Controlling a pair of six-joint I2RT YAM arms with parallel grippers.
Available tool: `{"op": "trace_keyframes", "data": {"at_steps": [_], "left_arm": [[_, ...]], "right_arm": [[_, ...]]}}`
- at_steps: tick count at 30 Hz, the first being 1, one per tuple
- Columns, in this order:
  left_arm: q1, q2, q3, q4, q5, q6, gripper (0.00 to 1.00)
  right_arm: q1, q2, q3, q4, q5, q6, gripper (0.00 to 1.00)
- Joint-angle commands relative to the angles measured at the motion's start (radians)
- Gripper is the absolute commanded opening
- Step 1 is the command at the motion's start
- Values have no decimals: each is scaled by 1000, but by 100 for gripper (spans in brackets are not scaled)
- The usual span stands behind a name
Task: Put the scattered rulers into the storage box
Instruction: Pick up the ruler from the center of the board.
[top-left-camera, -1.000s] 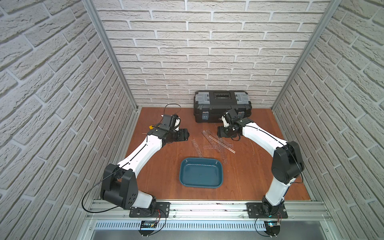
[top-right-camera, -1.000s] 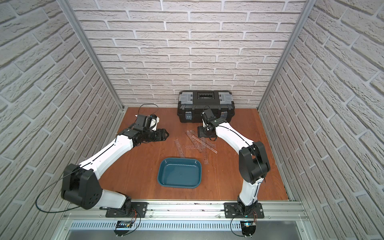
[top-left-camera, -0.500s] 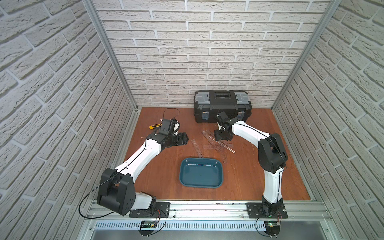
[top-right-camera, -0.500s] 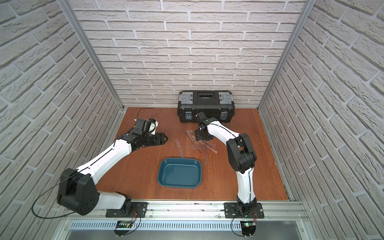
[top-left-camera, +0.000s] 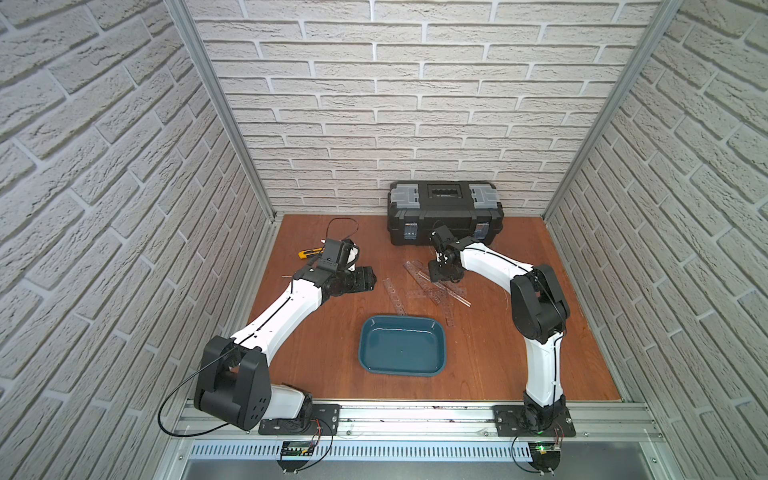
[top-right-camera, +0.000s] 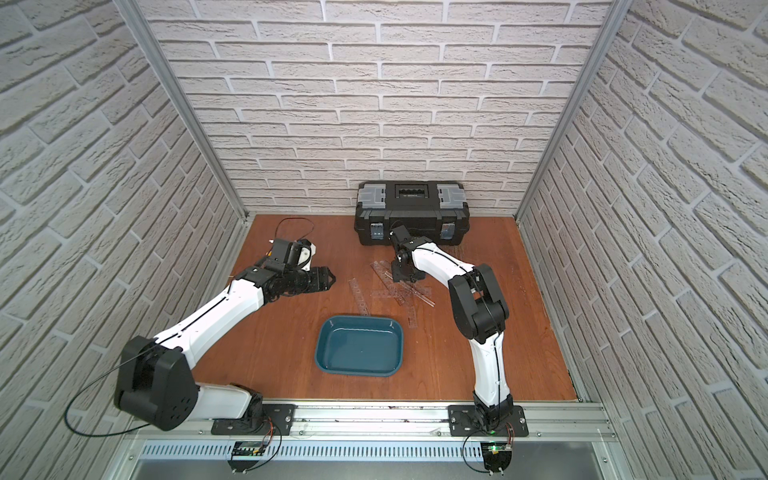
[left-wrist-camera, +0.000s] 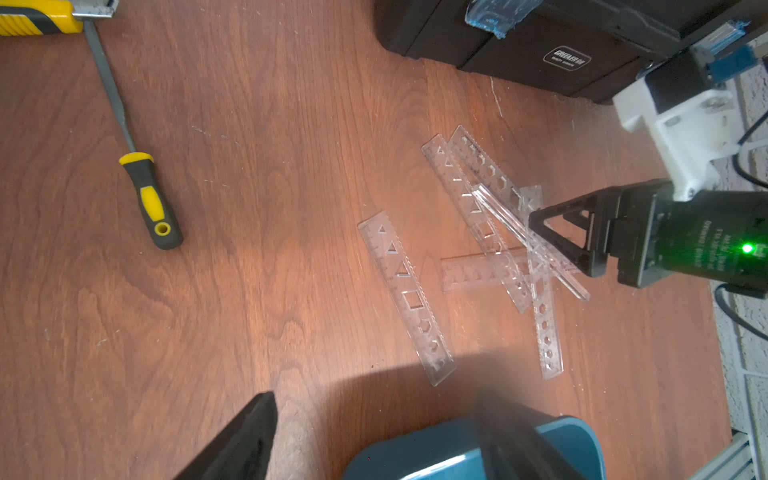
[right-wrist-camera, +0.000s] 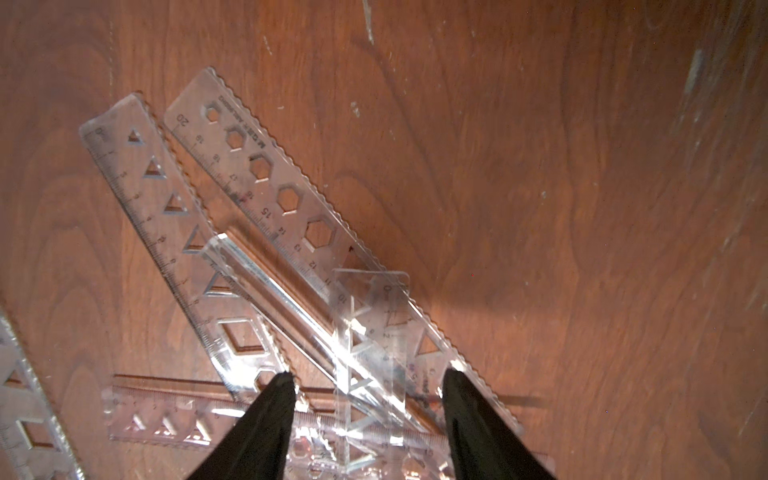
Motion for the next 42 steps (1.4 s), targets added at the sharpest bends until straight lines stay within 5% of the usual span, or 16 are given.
{"op": "trace_keyframes", "data": {"at_steps": [1,30,42], "left_arm": [[0,1,-11,31,2,-5,79],[-1,-8,-32,34,12,-13,80],[0,-2,-31,36,13,-15,80]], "right_arm": [[7,29,46,24,43,31,60],[-3,130,120,17,79,82,57],[-6,123,89,36,67,93,45]]}}
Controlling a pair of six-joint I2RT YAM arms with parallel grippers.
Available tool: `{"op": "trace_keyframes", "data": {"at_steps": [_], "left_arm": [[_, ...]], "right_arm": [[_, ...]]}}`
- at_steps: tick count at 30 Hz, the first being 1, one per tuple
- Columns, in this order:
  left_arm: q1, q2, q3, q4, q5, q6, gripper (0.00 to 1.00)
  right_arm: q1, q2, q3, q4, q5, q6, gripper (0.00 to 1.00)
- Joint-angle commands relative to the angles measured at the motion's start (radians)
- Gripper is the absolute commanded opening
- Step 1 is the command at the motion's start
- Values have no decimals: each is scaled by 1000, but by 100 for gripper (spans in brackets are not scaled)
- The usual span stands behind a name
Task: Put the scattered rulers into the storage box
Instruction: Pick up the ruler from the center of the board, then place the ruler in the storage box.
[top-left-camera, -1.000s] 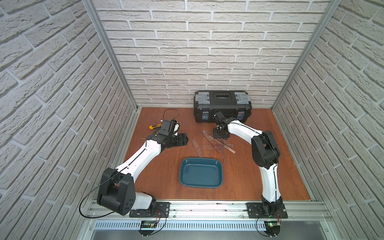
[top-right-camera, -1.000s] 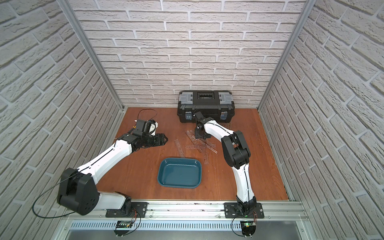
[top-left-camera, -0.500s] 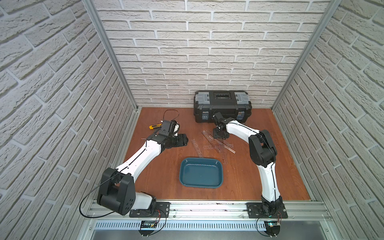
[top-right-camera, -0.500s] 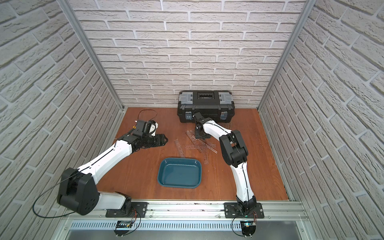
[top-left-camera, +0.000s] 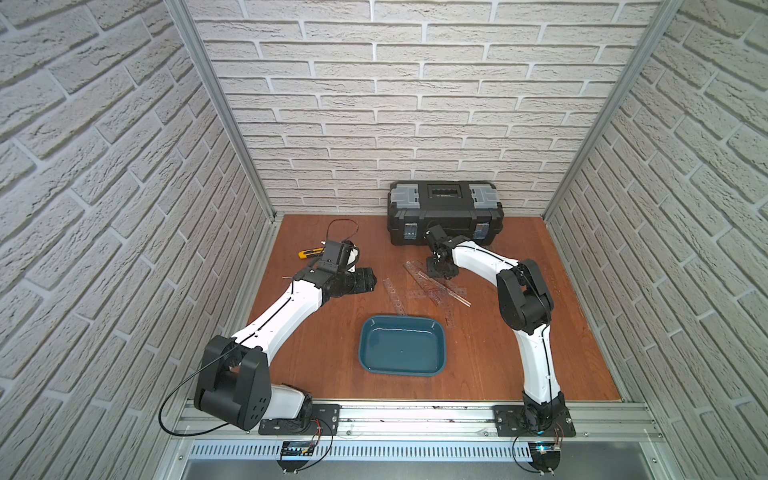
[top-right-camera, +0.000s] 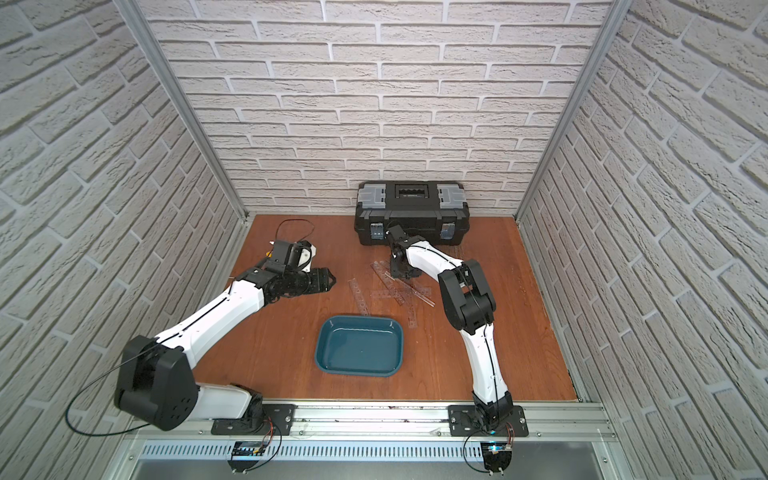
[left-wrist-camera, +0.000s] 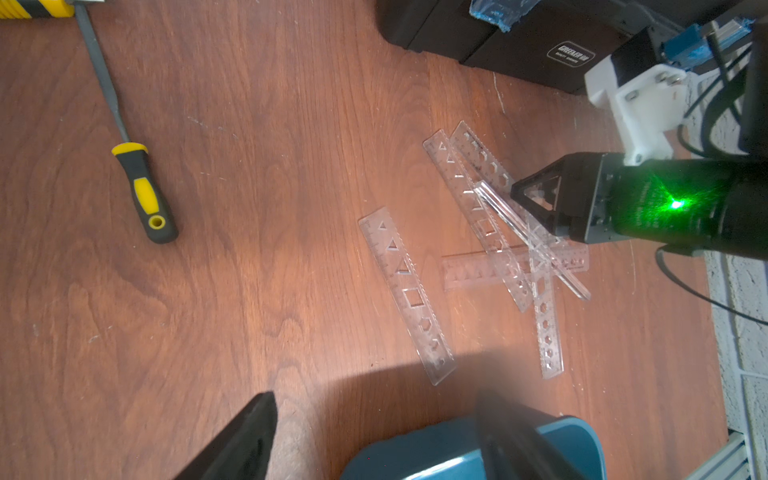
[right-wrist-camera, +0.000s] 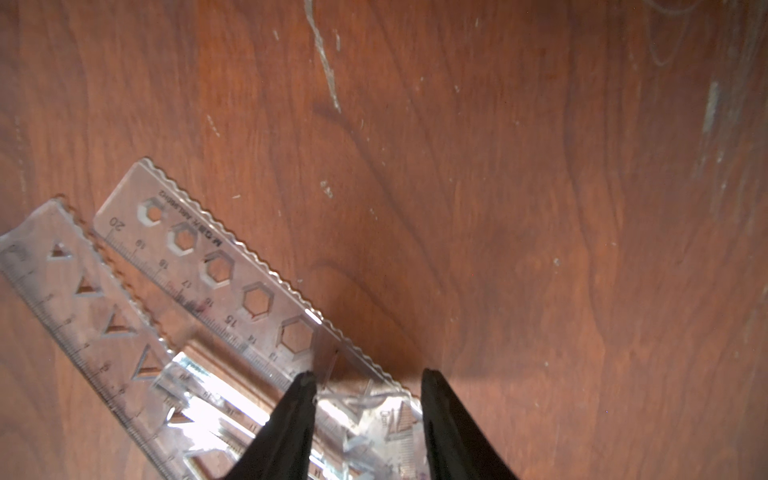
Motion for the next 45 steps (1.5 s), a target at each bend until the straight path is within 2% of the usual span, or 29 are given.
{"op": "trace_keyframes", "data": {"at_steps": [1,11,22,32,39,45], "left_arm": [[0,-2,-13,21,6,-7,80],[-1,-1,-9,16,0,-6,80],[1,-8,9,3,-1,-8,80],[8,-51,55,-37,-16,-3,80],[79,-129,68,-85,-1,-1,81],[180,-228,47,-145,11,-1,81]], "right_arm": [[-2,-13,-22,21,3,19,44],[-2,-62,-52,30,6,21,34],[-1,-160,-42,1,43,-21,32],[23,-300,47,-85,66,-131,31],[128,-396,100,-156,-3,-234,31],[280,-443,77,-167,-111,-335,30]]}}
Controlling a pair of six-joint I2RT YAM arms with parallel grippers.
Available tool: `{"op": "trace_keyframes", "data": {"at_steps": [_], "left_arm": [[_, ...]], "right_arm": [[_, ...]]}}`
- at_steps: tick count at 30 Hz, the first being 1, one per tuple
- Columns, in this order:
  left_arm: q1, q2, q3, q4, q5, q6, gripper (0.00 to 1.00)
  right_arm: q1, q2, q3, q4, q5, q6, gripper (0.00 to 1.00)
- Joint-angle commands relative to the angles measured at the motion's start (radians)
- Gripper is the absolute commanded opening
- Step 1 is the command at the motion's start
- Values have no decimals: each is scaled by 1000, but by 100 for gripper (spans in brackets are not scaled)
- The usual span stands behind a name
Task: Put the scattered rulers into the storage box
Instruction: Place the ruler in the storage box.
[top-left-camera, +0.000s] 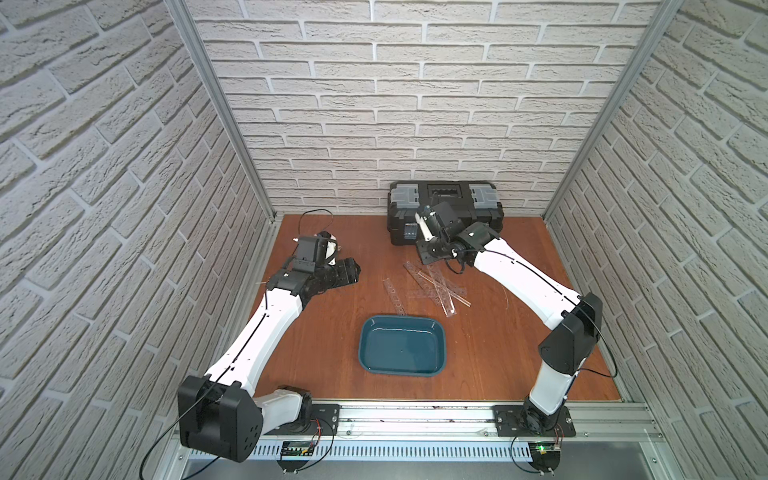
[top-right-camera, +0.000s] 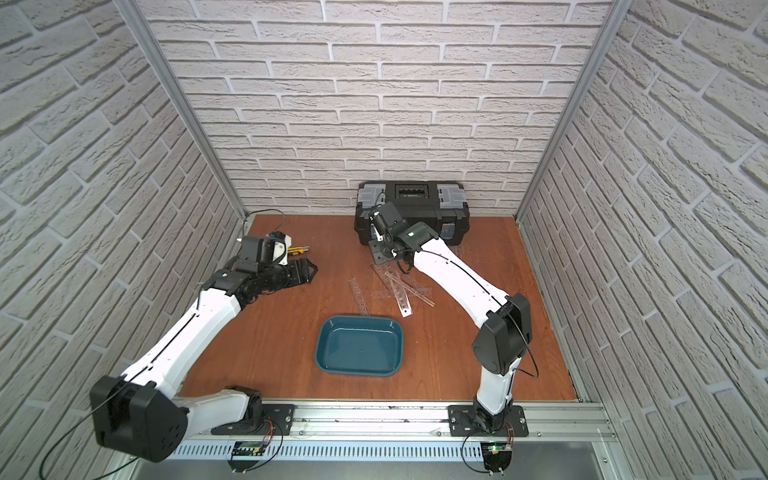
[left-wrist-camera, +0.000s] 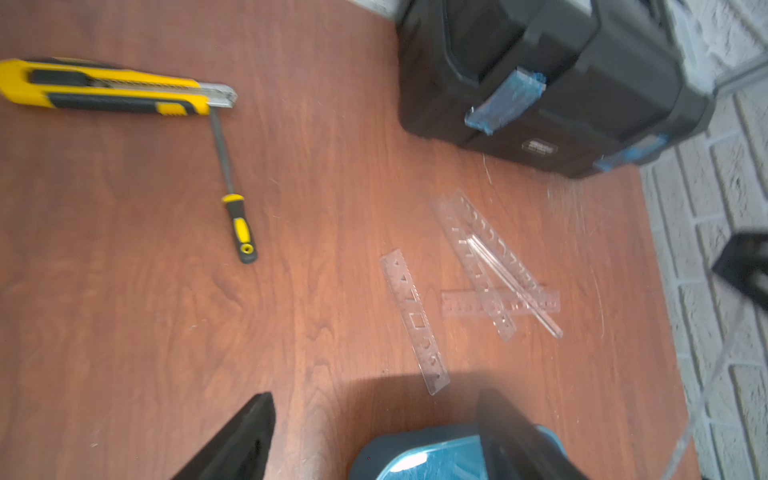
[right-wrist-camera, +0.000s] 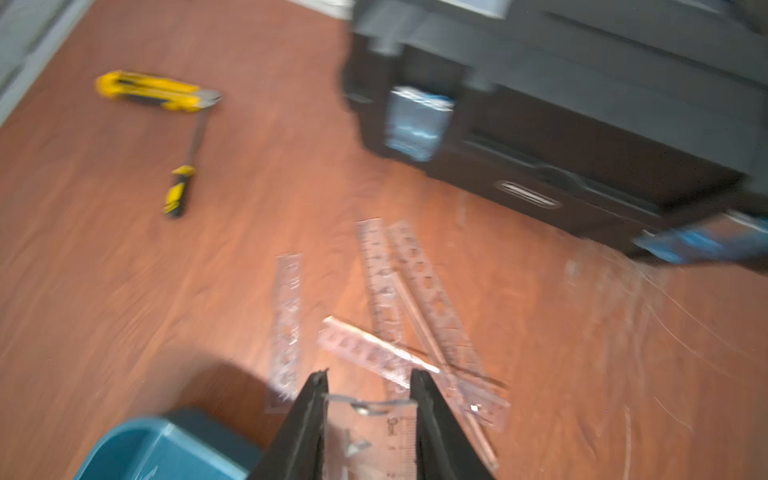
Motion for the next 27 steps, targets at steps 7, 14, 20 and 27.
{"op": "trace_keyframes", "data": {"at_steps": [7,14,20,27], "left_arm": [[138,-179,-55,-78,-3,-36,82],[160,-261,-76,-115,-27,-38,83],[172,-279,-92,-114,-25,-44,84],[175,-260,-86,-107,-23,-44,84]], "right_arm": [[236,-12,-66,-11,-170,-235,30],[306,-4,-172,35,-238,-254,27],[350,6,-238,81,-207,-247,29],[378,65,-206,92,-189,-254,29]]}}
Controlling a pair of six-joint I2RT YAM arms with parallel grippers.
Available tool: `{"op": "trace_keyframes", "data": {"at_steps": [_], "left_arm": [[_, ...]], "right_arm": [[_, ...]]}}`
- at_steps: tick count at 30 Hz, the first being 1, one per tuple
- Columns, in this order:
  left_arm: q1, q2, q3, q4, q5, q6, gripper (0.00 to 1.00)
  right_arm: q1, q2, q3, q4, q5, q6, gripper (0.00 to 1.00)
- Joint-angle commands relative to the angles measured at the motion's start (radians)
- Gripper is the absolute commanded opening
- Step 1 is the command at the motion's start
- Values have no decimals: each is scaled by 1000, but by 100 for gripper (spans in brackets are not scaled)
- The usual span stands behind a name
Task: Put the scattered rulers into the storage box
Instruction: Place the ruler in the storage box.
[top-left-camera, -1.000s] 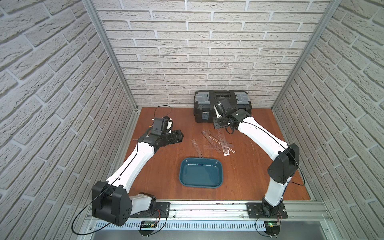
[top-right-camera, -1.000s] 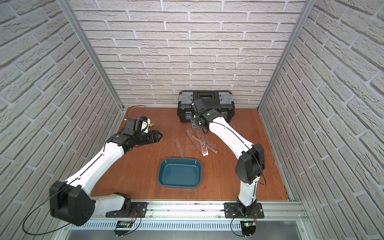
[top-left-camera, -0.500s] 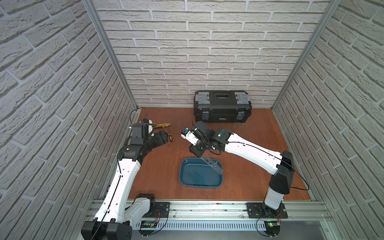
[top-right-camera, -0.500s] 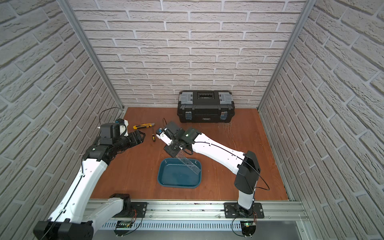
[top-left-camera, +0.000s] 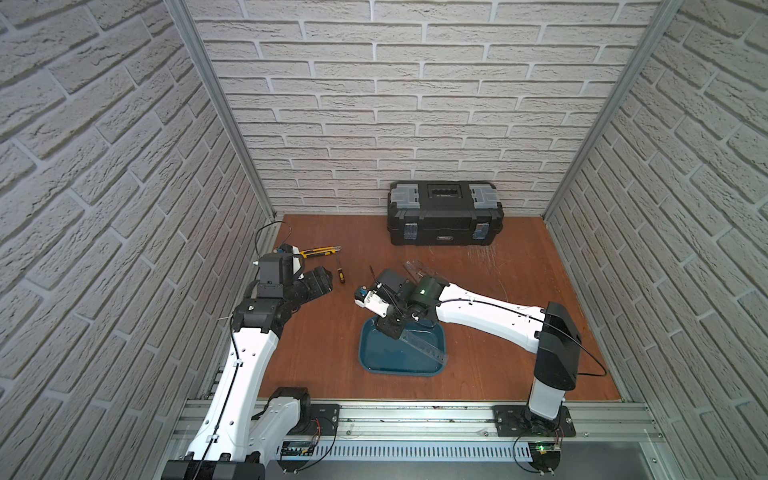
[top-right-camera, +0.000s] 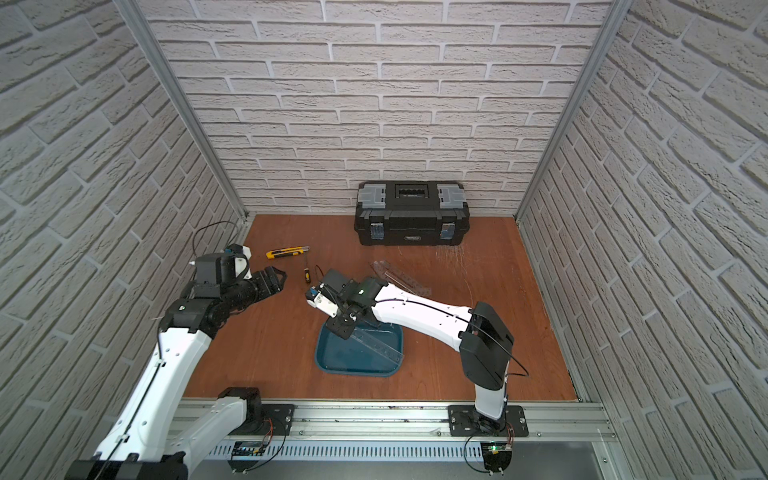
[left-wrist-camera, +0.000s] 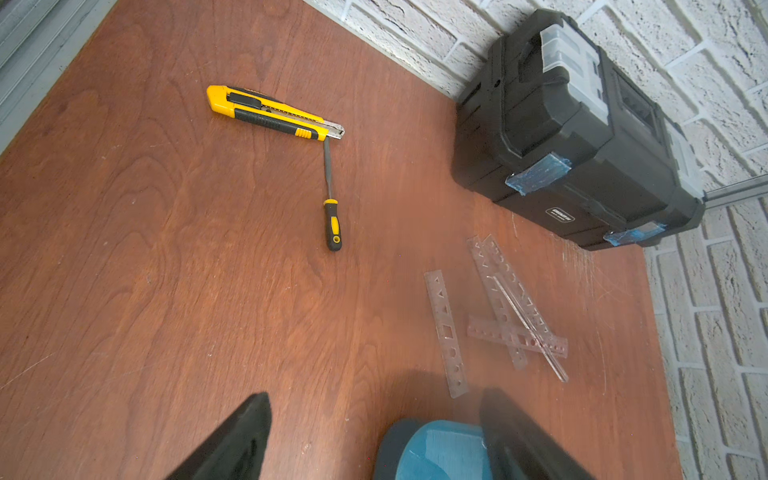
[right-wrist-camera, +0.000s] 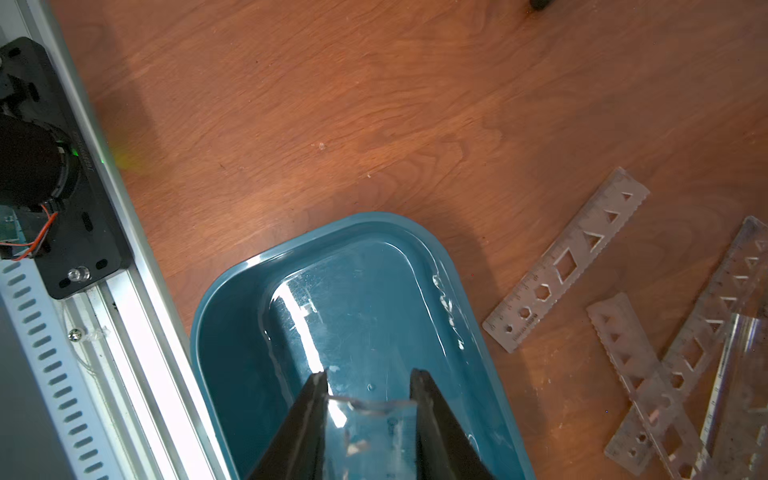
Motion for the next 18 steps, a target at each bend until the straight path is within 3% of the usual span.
{"op": "trace_keyframes", "data": {"at_steps": [1,10,18], "left_arm": [[8,6,-6,15,-5,2,84],[26,-22,-23,-2,-13,5,84],[80,-55,-44,-16,23,8,85]], "right_arm": [[19,40,47,31,13,-15,28],[32,128,125,33,24,-22,27],[36,101,34,84,21,-5,26]]}}
